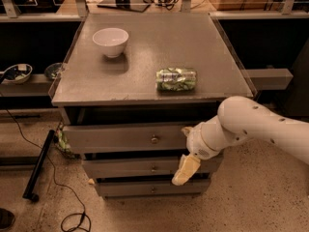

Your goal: Close top drawer

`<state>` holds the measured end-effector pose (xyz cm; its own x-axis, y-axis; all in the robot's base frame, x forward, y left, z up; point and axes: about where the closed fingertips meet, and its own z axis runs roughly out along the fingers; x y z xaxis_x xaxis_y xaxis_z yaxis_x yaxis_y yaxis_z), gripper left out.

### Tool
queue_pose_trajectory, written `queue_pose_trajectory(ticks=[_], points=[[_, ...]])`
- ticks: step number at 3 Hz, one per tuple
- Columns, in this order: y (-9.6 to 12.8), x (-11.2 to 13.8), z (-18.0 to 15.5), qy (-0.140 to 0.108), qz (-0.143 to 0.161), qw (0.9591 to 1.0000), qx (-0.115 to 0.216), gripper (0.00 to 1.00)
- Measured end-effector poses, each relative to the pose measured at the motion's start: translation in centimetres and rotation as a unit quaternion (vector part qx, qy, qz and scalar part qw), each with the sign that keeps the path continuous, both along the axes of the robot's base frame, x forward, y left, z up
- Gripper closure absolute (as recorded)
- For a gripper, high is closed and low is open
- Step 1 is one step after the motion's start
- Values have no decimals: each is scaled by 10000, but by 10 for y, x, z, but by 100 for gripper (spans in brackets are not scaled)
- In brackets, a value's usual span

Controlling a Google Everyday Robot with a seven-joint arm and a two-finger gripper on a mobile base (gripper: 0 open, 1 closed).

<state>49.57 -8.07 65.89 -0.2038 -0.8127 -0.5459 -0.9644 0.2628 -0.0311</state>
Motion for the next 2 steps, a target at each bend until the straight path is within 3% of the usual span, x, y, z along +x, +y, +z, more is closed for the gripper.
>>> queue_pose_trajectory(ticks=[2], points=[[0, 0, 0, 0, 0, 10000, -1, 50]])
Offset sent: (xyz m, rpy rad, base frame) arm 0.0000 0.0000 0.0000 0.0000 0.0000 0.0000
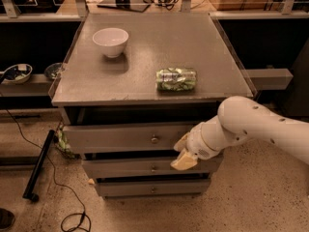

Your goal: Close top drawer

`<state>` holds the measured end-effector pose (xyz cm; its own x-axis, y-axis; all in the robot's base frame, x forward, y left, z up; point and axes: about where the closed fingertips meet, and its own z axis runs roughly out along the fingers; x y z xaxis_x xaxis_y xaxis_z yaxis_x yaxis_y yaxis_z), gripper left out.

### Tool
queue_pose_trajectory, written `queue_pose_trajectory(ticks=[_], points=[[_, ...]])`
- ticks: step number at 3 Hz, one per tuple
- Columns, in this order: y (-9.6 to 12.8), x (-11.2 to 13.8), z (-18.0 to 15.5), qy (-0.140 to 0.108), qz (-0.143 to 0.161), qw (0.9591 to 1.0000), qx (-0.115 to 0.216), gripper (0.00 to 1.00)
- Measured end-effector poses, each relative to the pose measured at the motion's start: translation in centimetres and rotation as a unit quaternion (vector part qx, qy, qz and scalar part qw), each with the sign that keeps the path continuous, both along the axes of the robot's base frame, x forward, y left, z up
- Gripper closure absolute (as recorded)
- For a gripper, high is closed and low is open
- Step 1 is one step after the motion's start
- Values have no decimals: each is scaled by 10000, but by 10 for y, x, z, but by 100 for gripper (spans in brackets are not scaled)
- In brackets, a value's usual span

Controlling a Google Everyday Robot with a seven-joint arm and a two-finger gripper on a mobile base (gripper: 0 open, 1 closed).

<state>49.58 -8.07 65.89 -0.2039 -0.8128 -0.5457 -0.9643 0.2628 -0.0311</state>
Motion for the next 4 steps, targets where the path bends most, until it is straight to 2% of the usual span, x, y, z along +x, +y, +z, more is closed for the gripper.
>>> queue_pose_trajectory(ticks=[1, 2, 3, 4], points=[[1, 9, -2, -22, -59, 9999, -101, 81], [-1, 25, -1, -170, -330, 9991, -227, 100], [6, 46, 3, -421, -481, 9971, -424, 100], [9, 55, 4, -552, -543, 9958, -489, 100]])
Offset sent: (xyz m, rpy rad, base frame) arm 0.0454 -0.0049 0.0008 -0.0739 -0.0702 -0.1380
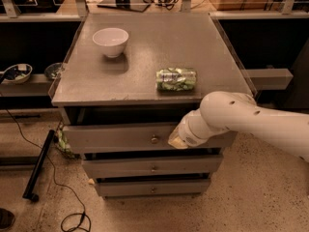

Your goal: Close top drawer

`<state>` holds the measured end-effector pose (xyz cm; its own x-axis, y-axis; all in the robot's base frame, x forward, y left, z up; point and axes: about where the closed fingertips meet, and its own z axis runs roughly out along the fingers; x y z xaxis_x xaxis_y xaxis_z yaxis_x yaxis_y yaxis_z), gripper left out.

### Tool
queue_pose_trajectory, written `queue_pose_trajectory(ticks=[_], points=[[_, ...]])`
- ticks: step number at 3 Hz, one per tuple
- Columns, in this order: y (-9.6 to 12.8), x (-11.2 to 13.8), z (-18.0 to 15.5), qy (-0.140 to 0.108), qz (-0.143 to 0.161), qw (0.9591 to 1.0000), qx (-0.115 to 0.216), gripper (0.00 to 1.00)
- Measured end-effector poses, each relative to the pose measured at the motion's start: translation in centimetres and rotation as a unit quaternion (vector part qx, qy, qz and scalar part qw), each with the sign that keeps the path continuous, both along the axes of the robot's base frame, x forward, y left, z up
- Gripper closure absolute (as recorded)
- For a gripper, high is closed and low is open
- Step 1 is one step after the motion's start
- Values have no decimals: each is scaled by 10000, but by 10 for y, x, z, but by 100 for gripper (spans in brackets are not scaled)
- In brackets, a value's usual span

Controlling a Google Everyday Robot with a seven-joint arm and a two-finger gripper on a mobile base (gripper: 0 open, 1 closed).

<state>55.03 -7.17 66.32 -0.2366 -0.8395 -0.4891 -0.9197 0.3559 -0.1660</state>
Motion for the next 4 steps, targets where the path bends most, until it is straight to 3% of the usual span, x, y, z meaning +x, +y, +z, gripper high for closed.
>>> queue_pose_trajectory(ticks=[1, 2, 3, 4], points=[[4, 6, 1, -165, -7, 9998, -54, 100], [16, 31, -5, -339, 124, 9991, -203, 100], [16, 31, -5, -339, 124, 9991, -203, 100], [3, 7, 5, -147, 52, 9998, -122, 100]])
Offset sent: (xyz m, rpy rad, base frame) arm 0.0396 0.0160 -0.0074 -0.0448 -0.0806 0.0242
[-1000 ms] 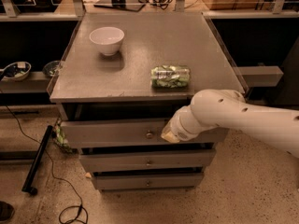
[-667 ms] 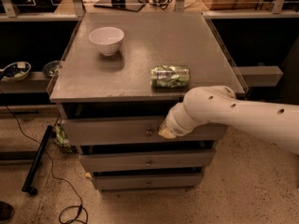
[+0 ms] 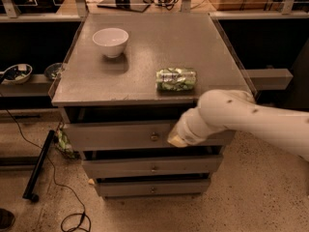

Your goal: Close top drawer

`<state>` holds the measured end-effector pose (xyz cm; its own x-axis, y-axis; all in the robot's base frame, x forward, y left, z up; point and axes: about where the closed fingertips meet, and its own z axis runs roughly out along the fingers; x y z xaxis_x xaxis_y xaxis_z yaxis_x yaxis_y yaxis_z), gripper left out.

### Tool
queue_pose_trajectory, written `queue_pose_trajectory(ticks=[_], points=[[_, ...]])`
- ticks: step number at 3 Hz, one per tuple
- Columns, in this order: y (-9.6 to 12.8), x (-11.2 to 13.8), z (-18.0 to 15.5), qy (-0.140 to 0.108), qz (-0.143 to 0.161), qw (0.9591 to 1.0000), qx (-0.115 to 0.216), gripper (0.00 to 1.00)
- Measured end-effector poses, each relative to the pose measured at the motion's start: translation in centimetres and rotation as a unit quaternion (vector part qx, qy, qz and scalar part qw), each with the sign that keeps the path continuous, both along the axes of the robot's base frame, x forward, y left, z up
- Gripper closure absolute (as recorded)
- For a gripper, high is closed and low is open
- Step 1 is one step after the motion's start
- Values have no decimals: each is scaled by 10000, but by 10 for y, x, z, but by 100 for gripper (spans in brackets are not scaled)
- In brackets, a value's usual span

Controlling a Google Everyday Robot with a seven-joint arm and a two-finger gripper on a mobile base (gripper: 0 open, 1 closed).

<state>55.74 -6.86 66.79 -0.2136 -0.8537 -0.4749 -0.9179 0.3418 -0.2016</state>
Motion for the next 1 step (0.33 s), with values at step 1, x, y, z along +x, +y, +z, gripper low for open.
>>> queue_pose_trajectory(ticks=[1], points=[[-25, -40, 12, 250, -288, 9992, 127, 100]])
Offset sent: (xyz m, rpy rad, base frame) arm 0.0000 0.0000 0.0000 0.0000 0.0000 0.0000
